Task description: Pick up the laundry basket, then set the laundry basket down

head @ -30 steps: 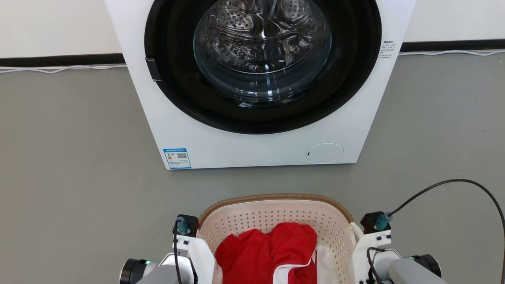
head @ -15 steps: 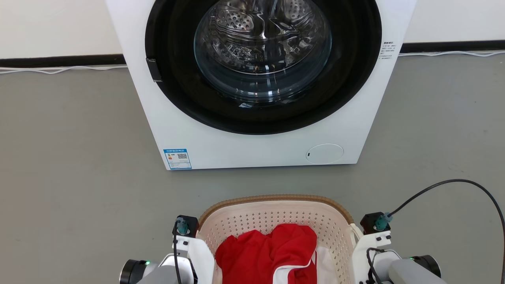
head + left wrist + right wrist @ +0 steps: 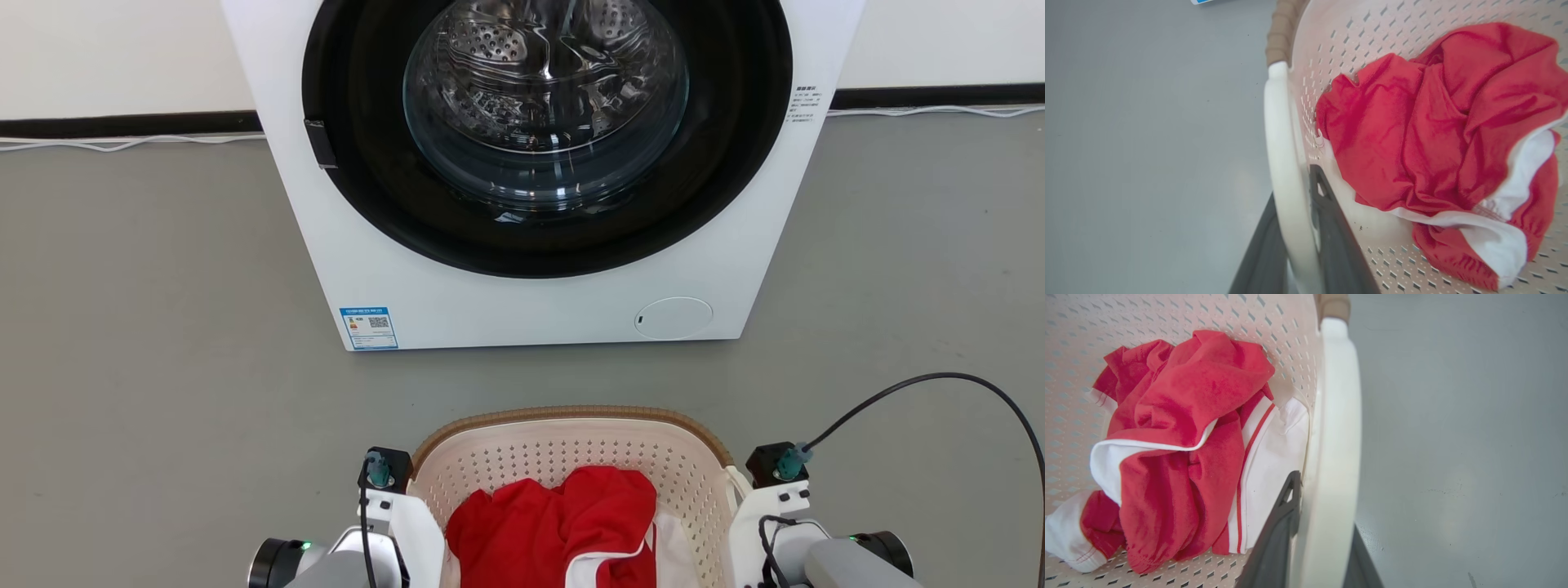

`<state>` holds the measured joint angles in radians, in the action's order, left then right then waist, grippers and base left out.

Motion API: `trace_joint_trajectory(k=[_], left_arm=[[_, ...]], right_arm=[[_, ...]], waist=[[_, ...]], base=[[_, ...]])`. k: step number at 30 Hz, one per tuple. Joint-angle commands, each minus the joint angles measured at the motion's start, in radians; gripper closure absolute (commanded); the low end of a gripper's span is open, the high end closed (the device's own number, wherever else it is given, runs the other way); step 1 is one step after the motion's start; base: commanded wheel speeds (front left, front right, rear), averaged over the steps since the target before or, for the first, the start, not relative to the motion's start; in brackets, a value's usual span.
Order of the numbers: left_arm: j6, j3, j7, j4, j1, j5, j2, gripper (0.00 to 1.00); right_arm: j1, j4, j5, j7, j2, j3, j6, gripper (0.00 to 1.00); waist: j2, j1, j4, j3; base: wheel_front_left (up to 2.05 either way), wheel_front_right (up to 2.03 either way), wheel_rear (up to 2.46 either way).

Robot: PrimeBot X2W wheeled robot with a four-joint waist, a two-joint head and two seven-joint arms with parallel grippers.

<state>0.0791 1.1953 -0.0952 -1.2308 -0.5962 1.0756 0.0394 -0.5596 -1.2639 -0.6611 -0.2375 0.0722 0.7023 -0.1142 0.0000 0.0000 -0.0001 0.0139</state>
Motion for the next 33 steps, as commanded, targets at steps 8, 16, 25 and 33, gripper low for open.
trace_joint_trajectory(k=[8, 16, 25, 33], left_arm=[[-0.002, -0.004, 0.025, 0.003, -0.036, 0.013, 0.011, 1.0], [0.0, 0.002, 0.026, 0.001, -0.042, 0.022, 0.011, 1.0], [0.009, 0.009, 0.039, -0.002, -0.068, 0.022, 0.011, 1.0], [0.034, 0.009, 0.073, -0.009, -0.123, 0.018, 0.011, 1.0]], right_arm=[[-0.038, 0.016, -0.009, 0.017, -0.022, 0.032, -0.017, 1.0], [-0.049, 0.011, -0.017, 0.024, -0.022, 0.042, -0.017, 1.0], [-0.068, 0.013, -0.024, 0.051, -0.022, 0.049, -0.017, 1.0], [-0.103, 0.029, -0.022, 0.122, -0.022, 0.059, -0.017, 1.0]], waist=[[0.0, 0.0, 0.002, 0.002], [0.0, 0.0, 0.002, 0.012], [0.0, 0.0, 0.004, 0.057], [0.0, 0.0, 0.014, 0.153]], base=[[0.0, 0.0, 0.0], [0.0, 0.0, 0.0], [0.0, 0.0, 0.0], [0.0, 0.0, 0.0]])
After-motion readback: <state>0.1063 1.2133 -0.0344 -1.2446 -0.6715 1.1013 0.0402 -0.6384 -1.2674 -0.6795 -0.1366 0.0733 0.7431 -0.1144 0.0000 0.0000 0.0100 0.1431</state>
